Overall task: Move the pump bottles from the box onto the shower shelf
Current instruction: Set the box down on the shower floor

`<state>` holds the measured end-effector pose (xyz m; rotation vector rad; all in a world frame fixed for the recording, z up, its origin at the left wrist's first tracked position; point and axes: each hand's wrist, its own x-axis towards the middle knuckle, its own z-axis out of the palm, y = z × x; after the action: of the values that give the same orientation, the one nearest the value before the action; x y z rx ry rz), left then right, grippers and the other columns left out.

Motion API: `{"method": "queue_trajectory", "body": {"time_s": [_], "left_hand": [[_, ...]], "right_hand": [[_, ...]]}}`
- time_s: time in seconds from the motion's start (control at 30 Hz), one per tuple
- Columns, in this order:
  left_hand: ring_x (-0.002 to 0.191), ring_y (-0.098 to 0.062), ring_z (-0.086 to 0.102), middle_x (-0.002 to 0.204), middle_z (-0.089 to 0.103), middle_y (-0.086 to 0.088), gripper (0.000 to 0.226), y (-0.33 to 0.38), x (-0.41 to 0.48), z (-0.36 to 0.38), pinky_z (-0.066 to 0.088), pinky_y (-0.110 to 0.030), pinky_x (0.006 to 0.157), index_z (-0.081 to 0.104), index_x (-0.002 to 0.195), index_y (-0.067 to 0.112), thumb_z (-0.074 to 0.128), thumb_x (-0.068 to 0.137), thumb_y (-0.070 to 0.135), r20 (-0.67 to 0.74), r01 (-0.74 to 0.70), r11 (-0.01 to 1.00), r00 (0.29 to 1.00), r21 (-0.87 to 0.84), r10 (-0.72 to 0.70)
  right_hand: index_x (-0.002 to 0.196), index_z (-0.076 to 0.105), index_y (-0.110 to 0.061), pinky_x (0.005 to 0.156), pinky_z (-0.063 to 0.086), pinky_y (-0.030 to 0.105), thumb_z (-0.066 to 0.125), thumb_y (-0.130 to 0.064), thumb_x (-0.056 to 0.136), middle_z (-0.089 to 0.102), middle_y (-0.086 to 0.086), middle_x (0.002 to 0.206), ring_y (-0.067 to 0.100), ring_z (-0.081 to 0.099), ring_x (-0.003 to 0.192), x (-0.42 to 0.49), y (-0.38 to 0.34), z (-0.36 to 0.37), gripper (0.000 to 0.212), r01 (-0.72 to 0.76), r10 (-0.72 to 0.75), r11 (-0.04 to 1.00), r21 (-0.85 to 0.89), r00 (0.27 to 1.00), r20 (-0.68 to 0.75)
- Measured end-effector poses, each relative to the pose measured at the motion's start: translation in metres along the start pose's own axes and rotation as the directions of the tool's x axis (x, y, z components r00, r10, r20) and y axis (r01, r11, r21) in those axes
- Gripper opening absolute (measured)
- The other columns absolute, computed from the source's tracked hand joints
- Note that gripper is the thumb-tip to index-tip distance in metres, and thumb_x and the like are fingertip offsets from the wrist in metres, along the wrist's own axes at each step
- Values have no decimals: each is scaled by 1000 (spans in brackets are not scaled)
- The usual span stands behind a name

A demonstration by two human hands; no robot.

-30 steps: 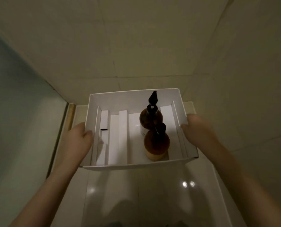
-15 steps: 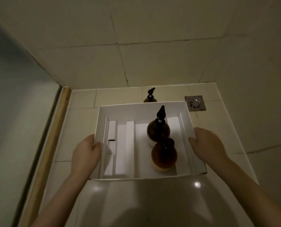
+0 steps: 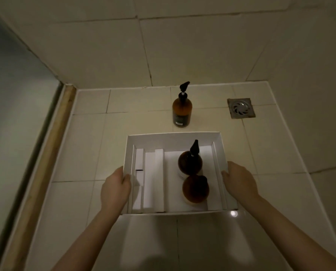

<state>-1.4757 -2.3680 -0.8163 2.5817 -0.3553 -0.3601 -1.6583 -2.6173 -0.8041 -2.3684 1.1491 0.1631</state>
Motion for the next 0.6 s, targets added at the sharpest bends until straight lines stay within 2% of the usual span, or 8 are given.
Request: {"method": "queue_trajectory", "body": {"time_s": [0.07, 0.2, 0.3, 0.37, 0.4, 0.47, 0.53, 0.6], "left_hand": [[79, -36, 62, 83, 67, -13, 13, -6, -2, 8, 40, -32, 61, 59, 89, 12, 47, 86, 12, 1, 19, 1000, 1000, -8, -19], [76, -34, 61, 77, 63, -5, 13, -12, -3, 13, 37, -30, 61, 59, 91, 14, 47, 87, 13, -27, 19, 999, 999, -38, -20], [78, -35, 62, 82, 66, -9, 16, -10, -5, 12, 36, -30, 61, 59, 98, 12, 47, 88, 12, -7, 17, 999, 1000, -36, -17], [85, -38, 63, 91, 67, -13, 24, -6, -7, 9, 38, -31, 60, 56, 109, 11, 48, 87, 11, 16, 22, 1000, 1000, 6, -22], [93, -38, 63, 103, 66, -15, 35, -3, -8, 8, 43, -34, 62, 51, 120, 11, 51, 85, 11, 10, 11, 998, 1000, 60, -12], [118, -34, 54, 137, 49, -15, 65, 6, -11, 6, 52, -40, 75, 34, 139, 12, 59, 79, 7, -37, -119, 971, 991, 206, 129], [128, -28, 48, 147, 39, -12, 77, 23, -13, 9, 53, -36, 85, 31, 142, 16, 63, 74, 1, -83, -356, 904, 920, 236, 383], [130, -18, 46, 147, 40, -2, 78, 46, -10, 21, 42, -26, 97, 30, 142, 24, 67, 76, 6, 11, -528, 837, 847, 142, 532]], "right_hand": [[104, 58, -3, 61, 33, 25, 46, -17, 95, 66, 15, 98, 26, 58, 80, -1, 2, 6, 21, -12, 12, 1000, 3, 1000, -7], [106, 58, -4, 62, 31, 25, 45, -18, 96, 66, 14, 100, 28, 62, 87, -4, 3, 12, 22, -35, 33, 999, -26, 998, -44], [113, 55, -6, 63, 31, 26, 44, -21, 96, 66, 15, 105, 29, 62, 92, -6, 4, 12, 26, -50, 48, 998, -41, 998, -27], [130, 44, -11, 70, 38, 28, 47, -32, 94, 64, 10, 117, 28, 61, 102, -8, 1, 9, 42, -100, 101, 995, -16, 995, 20], [139, 35, -16, 76, 41, 29, 51, -39, 91, 61, 7, 122, 28, 60, 108, -11, -2, 6, 56, -135, 135, 991, 4, 991, 17], [141, 30, -19, 80, 44, 31, 62, -39, 82, 58, 6, 125, 25, 58, 109, -22, -8, -3, 70, -99, 106, 994, 56, 983, -151], [129, 44, -19, 72, 42, 19, 69, -22, 74, 58, 3, 115, 16, 56, 97, -34, -12, -11, 61, 101, -70, 992, 82, 944, -322], [119, 49, -25, 72, 37, 9, 68, -9, 72, 54, -6, 111, 9, 54, 96, -46, -14, -14, 53, 245, -216, 965, 96, 946, -243]]}}
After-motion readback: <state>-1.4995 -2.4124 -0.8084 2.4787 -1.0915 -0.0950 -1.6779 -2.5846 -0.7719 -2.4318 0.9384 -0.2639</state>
